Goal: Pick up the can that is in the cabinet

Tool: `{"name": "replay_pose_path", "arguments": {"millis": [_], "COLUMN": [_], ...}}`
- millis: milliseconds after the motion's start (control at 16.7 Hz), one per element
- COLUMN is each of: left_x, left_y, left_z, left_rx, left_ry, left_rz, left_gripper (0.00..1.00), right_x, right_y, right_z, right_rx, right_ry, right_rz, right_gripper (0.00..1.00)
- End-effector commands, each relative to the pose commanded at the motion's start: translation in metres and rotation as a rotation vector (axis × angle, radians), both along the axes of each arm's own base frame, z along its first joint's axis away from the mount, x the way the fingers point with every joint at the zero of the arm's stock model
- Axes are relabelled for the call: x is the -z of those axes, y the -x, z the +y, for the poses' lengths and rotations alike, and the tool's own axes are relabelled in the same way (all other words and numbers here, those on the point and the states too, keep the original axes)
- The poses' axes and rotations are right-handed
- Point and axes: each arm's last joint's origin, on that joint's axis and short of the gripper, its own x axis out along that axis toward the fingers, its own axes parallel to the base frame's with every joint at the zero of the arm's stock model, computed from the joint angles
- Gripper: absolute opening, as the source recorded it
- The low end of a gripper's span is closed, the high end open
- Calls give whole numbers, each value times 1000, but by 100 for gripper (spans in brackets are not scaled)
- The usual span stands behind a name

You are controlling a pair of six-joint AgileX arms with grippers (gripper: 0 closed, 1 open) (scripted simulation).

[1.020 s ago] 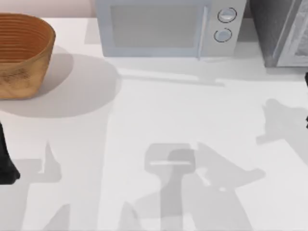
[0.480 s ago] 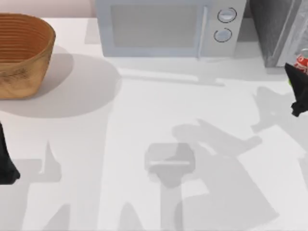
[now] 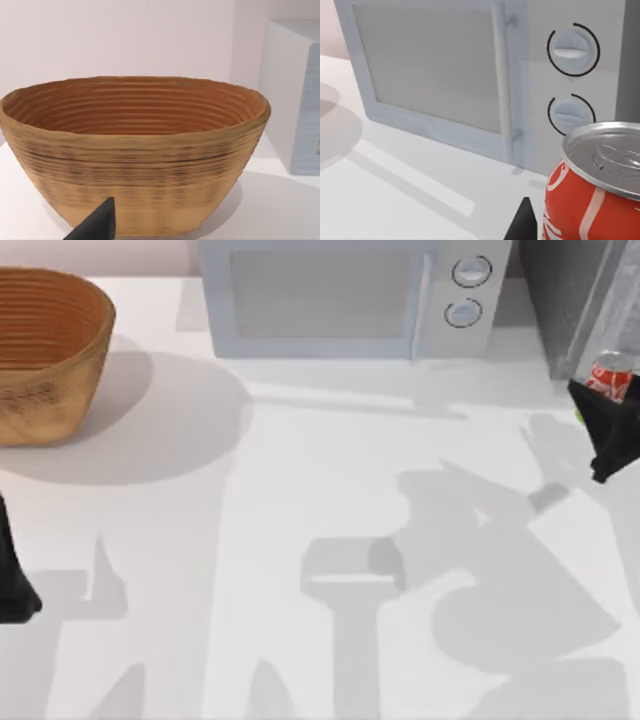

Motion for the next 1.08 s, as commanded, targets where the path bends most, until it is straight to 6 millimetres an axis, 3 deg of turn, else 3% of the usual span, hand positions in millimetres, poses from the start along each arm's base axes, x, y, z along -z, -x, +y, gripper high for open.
{"name": "replay_pose_path", "arguments": {"millis": [360,660,1080], "left_x": [0,0,0], "left_y": [0,0,0], "left_z": [0,0,0], "left_rx": [0,0,0], "left_ry": [0,0,0], "left_rz": [0,0,0], "left_gripper": [100,100,100], "right_x": [33,62,68], "right_y": [-24,-36,-39], "right_z": [-7,-26,-36], "right_rx": [-105,-151,-161], "right_ry": [-7,2,13], "right_rz": [-53,-100,-132], "right_gripper": [0,0,0]}}
